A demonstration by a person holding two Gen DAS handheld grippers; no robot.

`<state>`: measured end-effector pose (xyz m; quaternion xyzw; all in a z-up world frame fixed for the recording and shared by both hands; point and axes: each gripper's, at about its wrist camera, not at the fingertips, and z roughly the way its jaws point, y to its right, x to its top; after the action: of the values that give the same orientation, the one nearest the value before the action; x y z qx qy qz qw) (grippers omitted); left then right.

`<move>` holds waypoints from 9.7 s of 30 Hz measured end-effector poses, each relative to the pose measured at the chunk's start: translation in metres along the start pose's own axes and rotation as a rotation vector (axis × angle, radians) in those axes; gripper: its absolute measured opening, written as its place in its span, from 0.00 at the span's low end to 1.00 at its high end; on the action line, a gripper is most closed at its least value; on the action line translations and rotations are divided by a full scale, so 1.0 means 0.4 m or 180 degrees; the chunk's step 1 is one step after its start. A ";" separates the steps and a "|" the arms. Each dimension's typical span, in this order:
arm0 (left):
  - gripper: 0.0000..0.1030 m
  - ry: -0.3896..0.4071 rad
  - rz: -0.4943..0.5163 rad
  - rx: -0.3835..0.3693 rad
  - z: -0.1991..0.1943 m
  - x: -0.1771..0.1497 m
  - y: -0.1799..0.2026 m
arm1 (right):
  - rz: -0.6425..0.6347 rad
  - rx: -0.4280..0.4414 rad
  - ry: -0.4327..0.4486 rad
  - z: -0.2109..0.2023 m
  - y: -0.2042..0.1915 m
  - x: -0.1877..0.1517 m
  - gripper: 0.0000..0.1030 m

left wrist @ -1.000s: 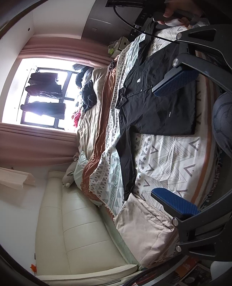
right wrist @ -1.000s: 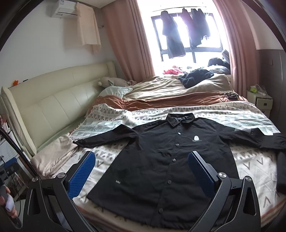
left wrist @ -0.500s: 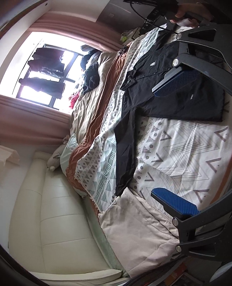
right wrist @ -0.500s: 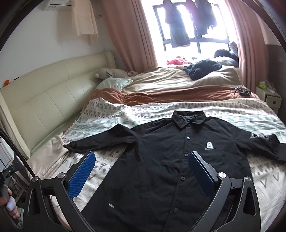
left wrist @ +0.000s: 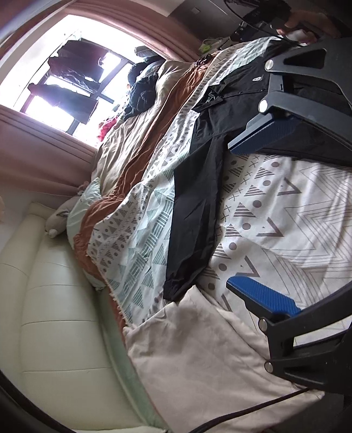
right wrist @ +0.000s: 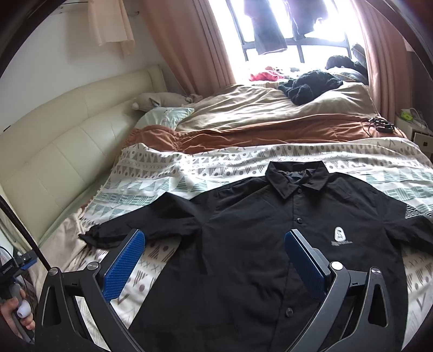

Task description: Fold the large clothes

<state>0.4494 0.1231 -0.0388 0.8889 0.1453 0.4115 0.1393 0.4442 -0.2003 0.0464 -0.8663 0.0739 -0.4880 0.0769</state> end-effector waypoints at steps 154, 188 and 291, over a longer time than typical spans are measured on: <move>1.00 -0.1027 0.0002 -0.0620 0.433 -0.092 0.450 | 0.0599 -0.0908 -0.1143 0.454 0.299 -0.050 0.77; 1.00 -0.1079 0.0171 -0.0533 0.460 -0.132 0.486 | 0.2821 -0.0302 -0.0745 0.291 0.717 -0.149 0.20; 1.00 -0.0850 -0.0130 -0.0901 0.358 -0.066 0.449 | 0.1848 0.0126 0.1120 -0.085 0.403 -0.016 0.00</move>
<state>0.5692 -0.0703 -0.0802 0.9040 0.0842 0.3033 0.2893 0.4031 -0.3586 0.0252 -0.7099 0.3200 -0.5892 0.2155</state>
